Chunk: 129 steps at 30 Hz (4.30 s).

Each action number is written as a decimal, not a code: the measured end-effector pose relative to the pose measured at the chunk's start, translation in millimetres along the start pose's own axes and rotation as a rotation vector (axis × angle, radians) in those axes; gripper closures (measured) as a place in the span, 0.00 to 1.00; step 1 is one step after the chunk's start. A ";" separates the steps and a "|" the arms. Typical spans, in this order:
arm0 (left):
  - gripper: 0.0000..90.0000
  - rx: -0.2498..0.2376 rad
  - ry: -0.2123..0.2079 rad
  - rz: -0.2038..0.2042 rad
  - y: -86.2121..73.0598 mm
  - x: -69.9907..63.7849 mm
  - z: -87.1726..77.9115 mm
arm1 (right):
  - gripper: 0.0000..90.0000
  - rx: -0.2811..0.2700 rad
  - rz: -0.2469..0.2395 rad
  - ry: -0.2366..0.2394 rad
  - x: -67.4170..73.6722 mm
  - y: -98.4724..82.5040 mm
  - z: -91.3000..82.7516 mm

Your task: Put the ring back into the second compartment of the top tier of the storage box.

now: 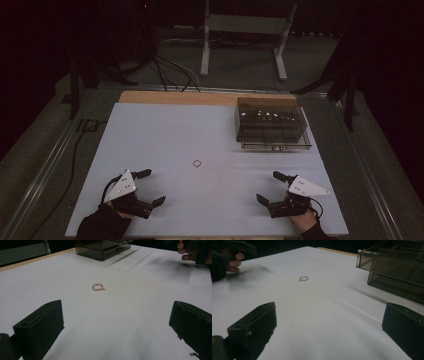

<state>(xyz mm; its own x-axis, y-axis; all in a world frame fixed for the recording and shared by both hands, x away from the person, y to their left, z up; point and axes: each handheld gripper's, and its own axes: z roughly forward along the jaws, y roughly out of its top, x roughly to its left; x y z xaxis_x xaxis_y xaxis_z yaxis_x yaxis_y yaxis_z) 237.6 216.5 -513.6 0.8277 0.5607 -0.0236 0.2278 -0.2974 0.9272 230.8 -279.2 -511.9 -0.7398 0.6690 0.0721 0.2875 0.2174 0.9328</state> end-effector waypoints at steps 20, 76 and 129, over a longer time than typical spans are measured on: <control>0.01 -0.007 -0.014 0.000 2.0 -0.7 -0.6 | 0.00 0.062 -0.034 0.001 6.0 -1.7 0.2; 0.01 -0.010 -0.003 -0.014 2.5 0.2 -3.0 | 0.00 0.048 -0.066 0.058 26.8 54.8 27.5; 0.01 -0.015 -0.010 -0.008 2.6 0.1 -4.0 | 0.00 0.110 -0.136 0.153 45.6 92.6 119.4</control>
<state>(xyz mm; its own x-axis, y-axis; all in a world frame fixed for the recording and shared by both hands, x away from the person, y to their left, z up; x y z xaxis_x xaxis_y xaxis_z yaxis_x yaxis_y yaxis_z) 236.2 218.9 -509.6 0.8312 0.5549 -0.0352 0.2269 -0.2807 0.9326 296.3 -143.7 -464.4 -0.8576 0.5143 0.0088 0.2371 0.3800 0.8941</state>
